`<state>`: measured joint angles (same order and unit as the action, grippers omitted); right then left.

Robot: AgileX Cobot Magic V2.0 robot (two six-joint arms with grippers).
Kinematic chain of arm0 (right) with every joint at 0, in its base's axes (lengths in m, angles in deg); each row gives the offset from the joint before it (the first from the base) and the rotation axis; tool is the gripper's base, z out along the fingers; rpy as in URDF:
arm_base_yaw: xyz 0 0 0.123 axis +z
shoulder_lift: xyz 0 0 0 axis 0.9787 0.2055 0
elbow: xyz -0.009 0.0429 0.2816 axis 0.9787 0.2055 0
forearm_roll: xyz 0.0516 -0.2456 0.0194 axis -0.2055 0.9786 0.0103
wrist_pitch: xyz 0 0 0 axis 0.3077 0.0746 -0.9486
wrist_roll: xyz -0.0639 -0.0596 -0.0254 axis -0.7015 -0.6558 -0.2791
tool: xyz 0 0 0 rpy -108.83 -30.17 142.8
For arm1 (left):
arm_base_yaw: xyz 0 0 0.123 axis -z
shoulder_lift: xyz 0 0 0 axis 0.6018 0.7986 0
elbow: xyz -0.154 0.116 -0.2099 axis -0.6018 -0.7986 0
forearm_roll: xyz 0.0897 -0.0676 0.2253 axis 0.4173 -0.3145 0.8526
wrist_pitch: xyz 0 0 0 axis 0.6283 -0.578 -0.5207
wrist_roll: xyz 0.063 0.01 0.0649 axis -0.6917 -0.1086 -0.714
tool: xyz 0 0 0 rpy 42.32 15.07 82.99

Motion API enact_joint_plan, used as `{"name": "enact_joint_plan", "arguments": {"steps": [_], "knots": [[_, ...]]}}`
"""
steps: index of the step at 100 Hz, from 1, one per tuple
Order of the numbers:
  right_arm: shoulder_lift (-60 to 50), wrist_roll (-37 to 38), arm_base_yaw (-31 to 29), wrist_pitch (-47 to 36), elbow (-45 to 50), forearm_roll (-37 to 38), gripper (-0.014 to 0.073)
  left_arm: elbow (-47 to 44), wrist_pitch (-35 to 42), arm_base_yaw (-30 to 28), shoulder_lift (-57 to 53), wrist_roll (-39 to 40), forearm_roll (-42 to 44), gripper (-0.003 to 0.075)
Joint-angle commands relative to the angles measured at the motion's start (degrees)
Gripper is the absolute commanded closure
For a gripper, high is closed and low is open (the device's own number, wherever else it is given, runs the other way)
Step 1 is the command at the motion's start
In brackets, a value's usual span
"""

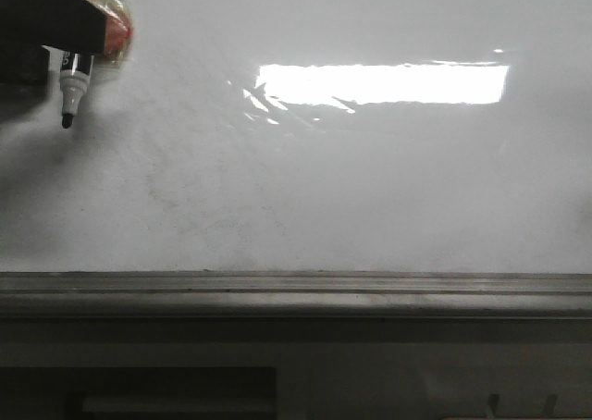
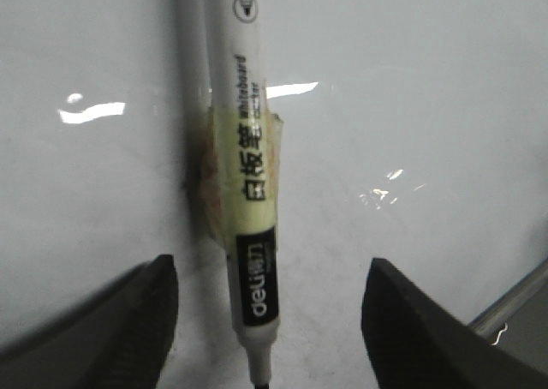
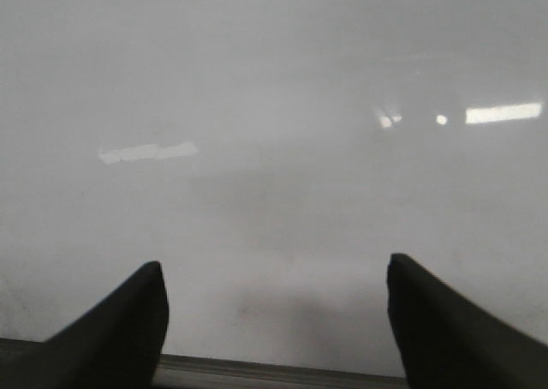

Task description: Write number 6 on whiteboard

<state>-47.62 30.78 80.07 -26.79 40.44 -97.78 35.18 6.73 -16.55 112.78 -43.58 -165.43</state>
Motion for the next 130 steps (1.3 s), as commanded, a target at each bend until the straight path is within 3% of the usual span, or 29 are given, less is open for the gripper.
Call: {"name": "enact_joint_plan", "arguments": {"steps": [1,9,14,21,30,54,61,74,90,116,130], "knots": [[0.85,-0.51,-0.06,-3.66,-1.94,-0.41,0.0107,2.99,2.19,1.15,1.73,-0.44,-2.22,0.029],[0.85,-0.51,-0.06,-3.66,-1.94,-0.41,0.0107,3.7,2.18,1.15,3.28,-0.44,-2.22,0.0311],[0.85,-0.51,-0.06,-3.66,-1.94,-0.41,0.0107,3.7,2.18,1.15,3.8,-0.44,-2.22,0.0365],[0.85,-0.51,-0.06,-3.66,-1.94,-0.41,0.0107,3.7,2.07,1.15,3.95,-0.44,-1.88,0.0506],[0.85,-0.51,-0.06,-3.66,-1.94,-0.41,0.0107,3.7,1.95,1.15,3.55,-0.7,-1.57,0.0745],[1.81,-1.27,-0.01,-2.89,-2.04,-1.63,0.0107,3.95,-0.79,1.15,0.81,-1.54,3.89,0.0741],[3.47,-7.7,-0.01,-0.42,-2.82,-7.26,0.0107,4.72,-4.24,1.15,-0.5,-1.64,8.29,0.0741],[9.01,-24.16,-0.01,7.13,-5.89,-24.25,0.0107,6.48,-10.78,2.21,-2.14,-1.64,17.16,0.0741],[19.0,-33.33,-0.01,18.31,-12.67,-34.85,0.0107,7.34,-12.54,7.93,-2.82,-1.54,25.24,0.0741],[33.59,-35.5,0.3,35.25,-26.94,-37.24,0.0107,7.34,-8.11,15.03,-2.72,0.35,31.19,0.0741],[38.8,-35.5,5.42,36.41,-32.94,-37.13,0.0107,7.34,-7.23,15.99,-1.61,0.35,31.07,0.0741]]}}
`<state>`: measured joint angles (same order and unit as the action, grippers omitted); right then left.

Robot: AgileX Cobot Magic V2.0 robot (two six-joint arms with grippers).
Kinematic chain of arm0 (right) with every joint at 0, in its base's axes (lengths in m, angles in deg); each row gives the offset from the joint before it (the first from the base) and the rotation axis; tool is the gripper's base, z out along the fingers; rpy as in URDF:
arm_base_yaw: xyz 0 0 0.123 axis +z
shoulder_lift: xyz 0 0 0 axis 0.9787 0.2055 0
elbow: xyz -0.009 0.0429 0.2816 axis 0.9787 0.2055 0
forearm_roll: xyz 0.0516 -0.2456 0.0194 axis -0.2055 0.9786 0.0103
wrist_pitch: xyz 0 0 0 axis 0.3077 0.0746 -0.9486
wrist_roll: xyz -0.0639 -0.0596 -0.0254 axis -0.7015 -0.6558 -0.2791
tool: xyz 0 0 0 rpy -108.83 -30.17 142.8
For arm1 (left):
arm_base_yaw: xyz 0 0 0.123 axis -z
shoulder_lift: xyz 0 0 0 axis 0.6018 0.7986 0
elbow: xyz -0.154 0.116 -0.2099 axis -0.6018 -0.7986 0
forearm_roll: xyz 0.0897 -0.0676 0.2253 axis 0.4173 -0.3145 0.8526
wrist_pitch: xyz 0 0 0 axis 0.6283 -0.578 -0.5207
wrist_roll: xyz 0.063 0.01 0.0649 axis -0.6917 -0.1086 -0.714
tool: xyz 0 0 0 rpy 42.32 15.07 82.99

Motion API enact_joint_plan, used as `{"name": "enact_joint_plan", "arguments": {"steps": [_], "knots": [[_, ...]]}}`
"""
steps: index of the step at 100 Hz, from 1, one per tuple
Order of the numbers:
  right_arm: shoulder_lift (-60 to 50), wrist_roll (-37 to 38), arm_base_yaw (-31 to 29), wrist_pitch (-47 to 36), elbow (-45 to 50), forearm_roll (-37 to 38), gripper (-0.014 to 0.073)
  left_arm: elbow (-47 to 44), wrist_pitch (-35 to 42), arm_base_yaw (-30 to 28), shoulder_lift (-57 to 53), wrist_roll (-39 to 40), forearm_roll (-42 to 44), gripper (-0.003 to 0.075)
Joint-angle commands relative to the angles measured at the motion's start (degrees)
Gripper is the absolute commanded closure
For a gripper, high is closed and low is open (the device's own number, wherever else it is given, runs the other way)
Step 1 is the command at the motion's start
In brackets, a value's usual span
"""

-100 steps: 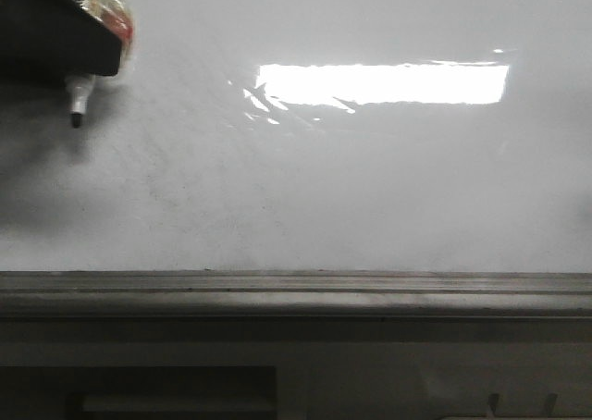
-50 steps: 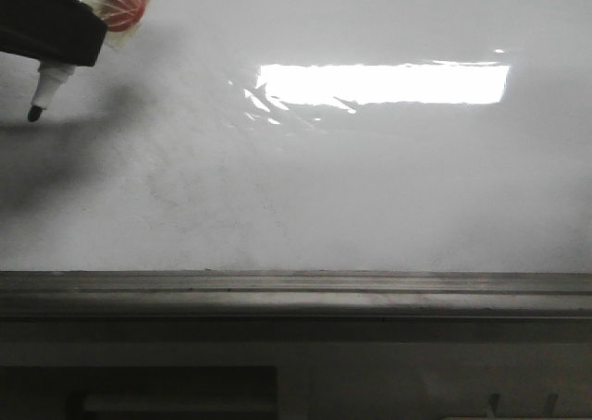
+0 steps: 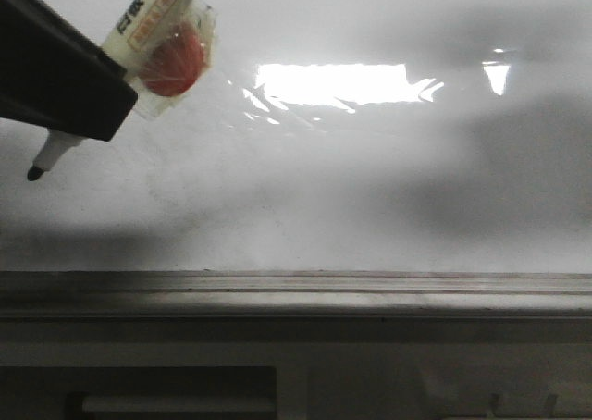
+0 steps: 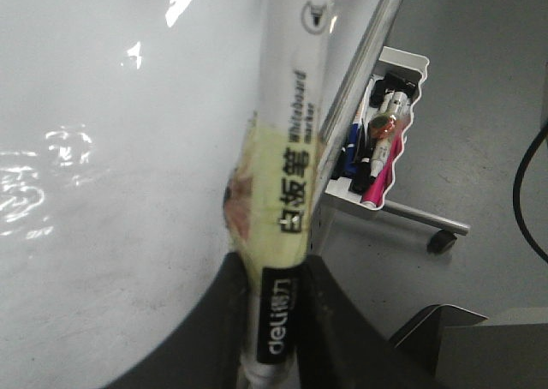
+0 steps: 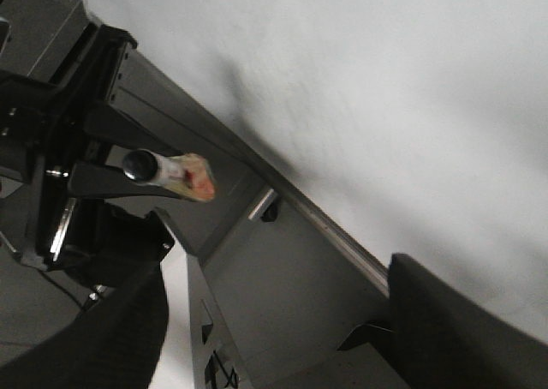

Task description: Write number 6 on whiteboard

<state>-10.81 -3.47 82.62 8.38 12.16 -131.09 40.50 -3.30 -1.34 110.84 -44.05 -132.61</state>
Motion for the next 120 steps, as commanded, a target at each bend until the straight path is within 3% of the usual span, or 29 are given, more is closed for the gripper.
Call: {"name": "enact_joint_plan", "arguments": {"steps": [1,30,59,69,91,101,110,120], "knots": [[2.44,-1.25,3.27,1.23,-4.87,-3.82,0.0107,2.02,2.8,0.78,0.43,0.81,-1.75,0.0741],[9.89,1.36,18.61,-6.98,-12.13,1.51,0.0175,3.41,3.04,1.28,2.51,1.48,-2.01,0.0741],[16.51,1.46,22.84,-7.22,-15.55,2.0,0.0192,3.55,3.14,1.28,2.51,1.58,-1.76,0.0741],[17.23,1.35,23.61,-7.6,-15.55,2.0,0.0298,3.55,3.14,1.28,2.51,1.58,-1.76,0.0741],[17.38,-1.14,24.25,-8.76,-15.55,2.0,0.0652,3.55,3.01,1.28,2.51,1.58,-1.76,0.074],[17.38,-1.27,24.25,-7.78,-15.55,2.0,0.0659,3.55,3.01,1.28,2.51,1.58,-2.17,0.0734],[17.38,-1.7,24.25,-7.81,-15.55,2.0,0.0658,3.55,3.01,1.28,2.51,1.58,-4.19,0.0664],[17.06,-1.7,24.25,-8.77,-15.55,2.41,0.065,4.25,3.01,1.18,2.4,1.86,-4.57,0.0481]]}}
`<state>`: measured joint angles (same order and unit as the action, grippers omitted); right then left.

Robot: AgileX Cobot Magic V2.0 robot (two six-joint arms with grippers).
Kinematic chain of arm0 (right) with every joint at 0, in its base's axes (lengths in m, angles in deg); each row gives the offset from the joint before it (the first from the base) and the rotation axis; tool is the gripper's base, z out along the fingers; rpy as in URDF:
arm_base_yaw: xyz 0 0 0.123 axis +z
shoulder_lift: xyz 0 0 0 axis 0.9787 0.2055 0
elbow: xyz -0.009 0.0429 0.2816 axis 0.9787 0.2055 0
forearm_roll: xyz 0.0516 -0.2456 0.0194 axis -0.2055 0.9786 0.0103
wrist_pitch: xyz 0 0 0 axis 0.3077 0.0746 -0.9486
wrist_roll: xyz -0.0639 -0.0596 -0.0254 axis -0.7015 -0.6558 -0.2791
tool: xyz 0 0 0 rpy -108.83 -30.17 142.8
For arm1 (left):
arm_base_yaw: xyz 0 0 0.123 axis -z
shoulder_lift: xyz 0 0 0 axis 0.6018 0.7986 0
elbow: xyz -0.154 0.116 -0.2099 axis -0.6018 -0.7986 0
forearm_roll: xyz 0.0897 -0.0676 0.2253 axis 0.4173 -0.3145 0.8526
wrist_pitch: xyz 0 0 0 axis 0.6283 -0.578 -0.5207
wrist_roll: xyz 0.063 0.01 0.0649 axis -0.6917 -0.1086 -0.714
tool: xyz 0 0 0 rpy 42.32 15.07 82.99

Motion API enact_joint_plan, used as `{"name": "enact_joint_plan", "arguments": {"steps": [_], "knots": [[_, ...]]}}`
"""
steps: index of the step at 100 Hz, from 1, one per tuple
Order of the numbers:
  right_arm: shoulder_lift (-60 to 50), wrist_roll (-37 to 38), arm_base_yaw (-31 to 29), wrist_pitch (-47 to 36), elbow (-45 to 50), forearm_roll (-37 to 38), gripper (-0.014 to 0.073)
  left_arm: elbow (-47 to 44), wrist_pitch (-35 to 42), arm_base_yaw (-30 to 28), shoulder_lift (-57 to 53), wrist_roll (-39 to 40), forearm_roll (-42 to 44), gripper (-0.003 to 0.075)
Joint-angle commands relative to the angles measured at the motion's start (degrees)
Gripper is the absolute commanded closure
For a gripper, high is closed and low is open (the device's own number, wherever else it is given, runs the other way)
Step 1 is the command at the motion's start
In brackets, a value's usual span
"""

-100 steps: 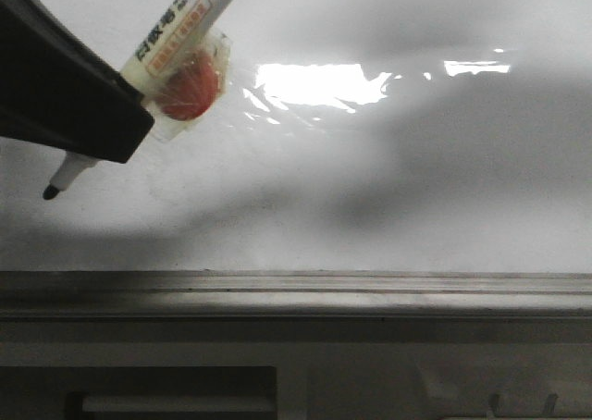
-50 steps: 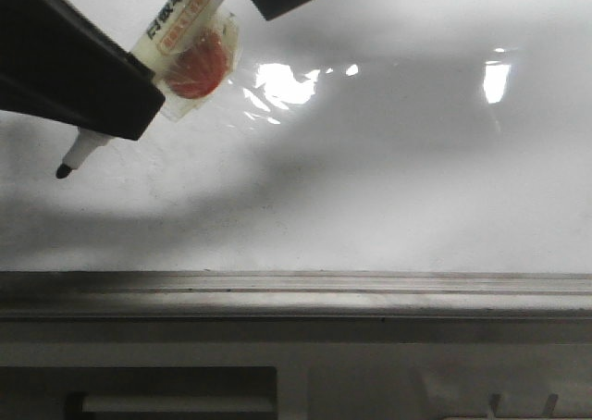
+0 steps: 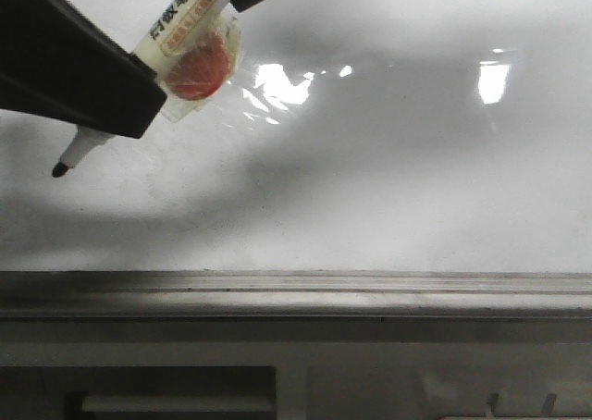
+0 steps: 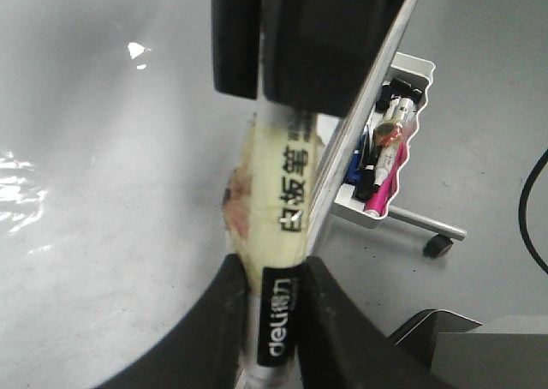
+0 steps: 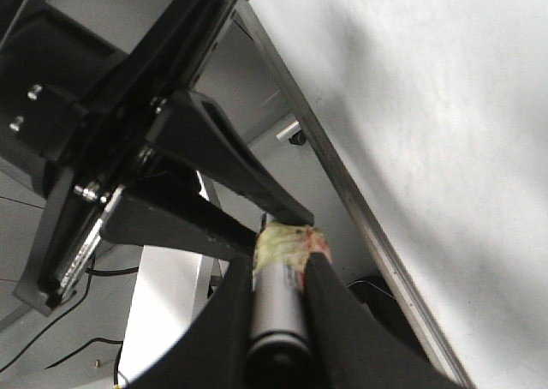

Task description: Write number 6 on whiteboard

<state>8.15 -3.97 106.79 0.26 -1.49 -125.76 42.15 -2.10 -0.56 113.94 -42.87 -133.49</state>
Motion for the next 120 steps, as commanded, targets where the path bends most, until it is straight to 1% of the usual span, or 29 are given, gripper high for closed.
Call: {"name": "enact_joint_plan", "arguments": {"steps": [1,2,4,6,9,15,18,25,32,50,55,61,76,83,97,120], "knots": [[-1.99,-1.2,0.09,-0.8,-1.76,-2.76,0.0647,2.59,1.82,0.4,-0.7,0.7,-3.69,0.0465],[-2.0,-1.31,0.09,-1.08,-1.76,-2.76,0.0645,2.82,1.93,0.4,-0.7,0.7,-3.78,0.045],[-2.38,-1.3,0.09,-1.58,-1.61,-2.37,0.0643,3.02,1.94,0.4,-0.85,0.97,-3.78,0.0386],[-2.65,-1.3,0.09,-2.0,-1.51,-2.16,0.0642,3.15,1.94,0.4,-1.08,1.12,-3.78,0.0354],[-3.12,-1.3,0.09,-2.74,-1.21,-1.61,0.0641,3.25,2.3,0.28,-1.42,1.14,-3.78,0.028],[-5.12,-1.3,0.09,-4.49,-0.3,-1.05,0.064,3.25,3.29,-0.42,-2.44,1.8,-4.22,0.0191],[-5.91,-1.3,0.09,-5.42,0.31,-0.68,0.064,3.25,3.6,-1.0,-3.18,2.28,-4.22,0.0176],[-9.14,-1.3,0.09,-8.31,2.52,0.52,0.064,3.25,3.75,-3.15,-5.3,2.74,-4.22,0.0175],[-13.29,-1.3,0.09,-12.31,5.88,1.56,0.064,3.25,3.75,-6.78,-7.91,4.93,-4.22,0.0178],[-26.97,-1.3,0.09,-26.38,18.16,1.84,0.064,1.67,3.81,-19.1,-16.17,10.23,-4.77,0.0216],[-30.62,-1.3,0.09,-30.05,21.31,1.84,0.0641,0.62,3.92,-22.15,-18.58,10.16,-5.29,0.0223],[-34.57,-1.3,0.09,-32.52,24.43,1.84,0.064,-0.94,3.97,-25.78,-21.66,10.16,-6.38,0.0229],[-40.96,-1.3,0.09,-38.54,29.87,1.84,0.064,-4.2,6.39,-32.27,-27.5,10.16,-8.68,0.0229],[-42.12,-1.3,0.09,-42.0,30.8,1.84,0.064,-5.26,7.76,-33.87,-29.04,10.16,-9.07,0.0229],[-41.09,-1.3,0.09,-47.79,30.9,1.9,0.064,-5.81,8.53,-33.91,-29.39,10.16,-10.26,0.0229],[-35.88,-1.33,0.09,-52.58,29.24,1.9,0.064,-5.81,9.46,-33.91,-29.39,10.16,-10.26,0.0229]]}}
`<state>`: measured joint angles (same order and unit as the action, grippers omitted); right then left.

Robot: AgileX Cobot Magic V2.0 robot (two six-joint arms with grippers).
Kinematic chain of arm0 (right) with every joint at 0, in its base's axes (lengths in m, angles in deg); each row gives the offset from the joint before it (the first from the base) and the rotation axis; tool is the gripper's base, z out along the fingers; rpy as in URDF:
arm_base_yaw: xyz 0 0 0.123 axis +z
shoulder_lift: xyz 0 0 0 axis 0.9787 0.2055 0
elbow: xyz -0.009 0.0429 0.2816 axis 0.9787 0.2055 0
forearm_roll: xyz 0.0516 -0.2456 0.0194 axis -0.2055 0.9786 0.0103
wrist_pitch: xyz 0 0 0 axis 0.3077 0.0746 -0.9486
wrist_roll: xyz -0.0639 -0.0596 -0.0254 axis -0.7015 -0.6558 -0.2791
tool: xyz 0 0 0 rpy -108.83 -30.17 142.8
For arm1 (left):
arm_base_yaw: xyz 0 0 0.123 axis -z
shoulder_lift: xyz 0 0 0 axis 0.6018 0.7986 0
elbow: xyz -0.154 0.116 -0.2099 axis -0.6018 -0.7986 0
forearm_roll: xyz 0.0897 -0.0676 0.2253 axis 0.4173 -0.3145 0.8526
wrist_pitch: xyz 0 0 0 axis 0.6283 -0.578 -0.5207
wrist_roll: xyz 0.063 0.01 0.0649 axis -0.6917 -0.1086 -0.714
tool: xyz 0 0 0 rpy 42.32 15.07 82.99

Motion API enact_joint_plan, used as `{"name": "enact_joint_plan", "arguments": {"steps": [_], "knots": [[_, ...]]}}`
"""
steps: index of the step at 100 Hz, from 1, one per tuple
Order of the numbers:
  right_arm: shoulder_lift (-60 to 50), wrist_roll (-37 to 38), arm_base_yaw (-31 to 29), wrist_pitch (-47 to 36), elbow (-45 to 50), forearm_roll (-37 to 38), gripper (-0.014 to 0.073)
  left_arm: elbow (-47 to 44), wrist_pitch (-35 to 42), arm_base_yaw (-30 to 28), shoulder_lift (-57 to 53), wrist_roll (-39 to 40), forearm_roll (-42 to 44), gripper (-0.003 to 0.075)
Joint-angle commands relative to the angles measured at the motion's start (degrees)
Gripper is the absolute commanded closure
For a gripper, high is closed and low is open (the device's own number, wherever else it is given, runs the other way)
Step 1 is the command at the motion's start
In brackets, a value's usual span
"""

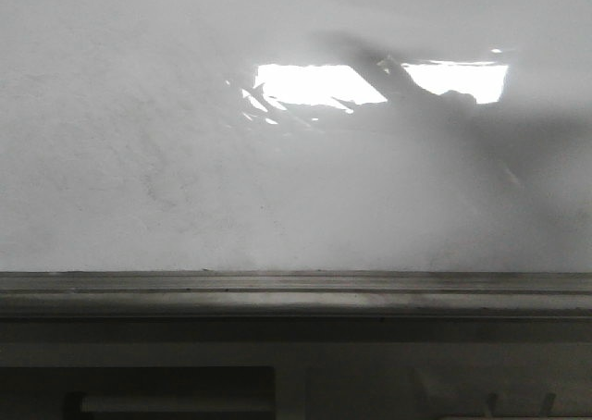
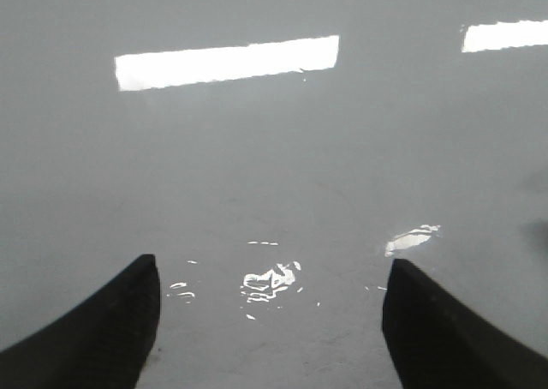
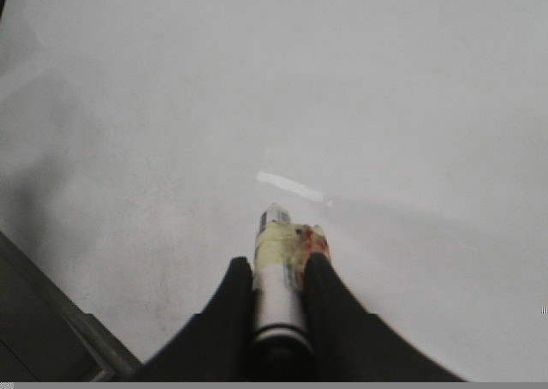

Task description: Write number 6 on whiteboard

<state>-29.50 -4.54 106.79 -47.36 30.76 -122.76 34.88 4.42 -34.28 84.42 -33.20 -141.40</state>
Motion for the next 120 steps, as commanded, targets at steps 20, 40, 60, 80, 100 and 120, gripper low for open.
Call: {"name": "enact_joint_plan", "arguments": {"steps": [20,40,60,80,100,120], "knots": [[7.28,-0.85,0.09,-6.57,-7.09,-0.72,0.064,1.46,2.94,-0.19,0.13,0.49,-2.35,0.0229],[13.96,-0.85,0.09,2.47,-9.13,-0.72,0.064,1.46,2.94,-0.19,0.13,0.49,-2.35,0.0229],[15.5,-0.41,0.09,14.89,-9.13,3.96,0.0638,1.46,2.94,-0.11,0.13,0.49,-2.35,0.0229],[11.34,6.03,-2.5,10.93,-9.13,11.37,0.0638,1.46,2.94,-0.11,0.13,0.49,-2.47,0.0229],[11.67,5.46,-1.05,5.28,-10.27,8.22,0.0638,1.46,2.94,1.42,0.13,0.49,-3.28,0.0229],[16.5,4.47,5.68,8.37,-12.75,7.67,0.0638,1.46,2.35,3.91,0.13,-0.1,-3.28,0.0229]]}}
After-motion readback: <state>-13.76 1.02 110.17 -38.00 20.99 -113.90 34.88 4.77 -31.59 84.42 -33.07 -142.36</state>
